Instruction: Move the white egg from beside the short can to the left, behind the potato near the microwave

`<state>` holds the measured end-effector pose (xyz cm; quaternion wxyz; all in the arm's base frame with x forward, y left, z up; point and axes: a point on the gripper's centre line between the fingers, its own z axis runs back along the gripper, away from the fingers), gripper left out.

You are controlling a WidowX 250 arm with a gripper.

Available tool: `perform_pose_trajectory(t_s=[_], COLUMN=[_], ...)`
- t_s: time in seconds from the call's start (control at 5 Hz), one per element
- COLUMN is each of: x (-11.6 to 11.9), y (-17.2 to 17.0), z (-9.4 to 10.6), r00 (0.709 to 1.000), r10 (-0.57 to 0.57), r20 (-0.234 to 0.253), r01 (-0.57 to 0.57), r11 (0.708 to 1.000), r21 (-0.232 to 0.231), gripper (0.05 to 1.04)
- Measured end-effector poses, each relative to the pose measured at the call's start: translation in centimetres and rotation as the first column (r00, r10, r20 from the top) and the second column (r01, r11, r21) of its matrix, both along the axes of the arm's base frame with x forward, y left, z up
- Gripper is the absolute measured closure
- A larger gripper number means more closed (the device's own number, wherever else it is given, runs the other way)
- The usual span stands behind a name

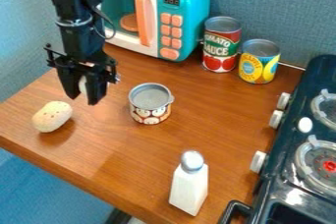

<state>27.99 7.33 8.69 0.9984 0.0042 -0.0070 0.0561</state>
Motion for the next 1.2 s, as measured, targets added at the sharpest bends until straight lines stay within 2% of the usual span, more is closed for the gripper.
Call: perform_pose_trajectory(t_s=[0.2, 0.4, 0.6, 1.0, 1.2], x=[1.9, 4.6, 6.5, 7.8, 7.5], y=[2.2, 5.0, 5.7, 6.5, 6.6], z=[-0.7, -1.8, -2.6, -4.6, -5.7], r00=[0.998, 0.992, 0.991, 0.979, 0.97], r10=[0.04, 0.096, 0.105, 0.141, 0.15], r20=[-0.037, -0.086, -0.079, -0.144, -0.193], r01=[-0.04, -0.094, -0.104, -0.138, -0.148], r11=[0.999, 0.995, 0.994, 0.99, 0.989], r21=[0.003, 0.026, 0.022, 0.032, 0.023], gripper=[0.538, 0.538, 0.538, 0.538, 0.538])
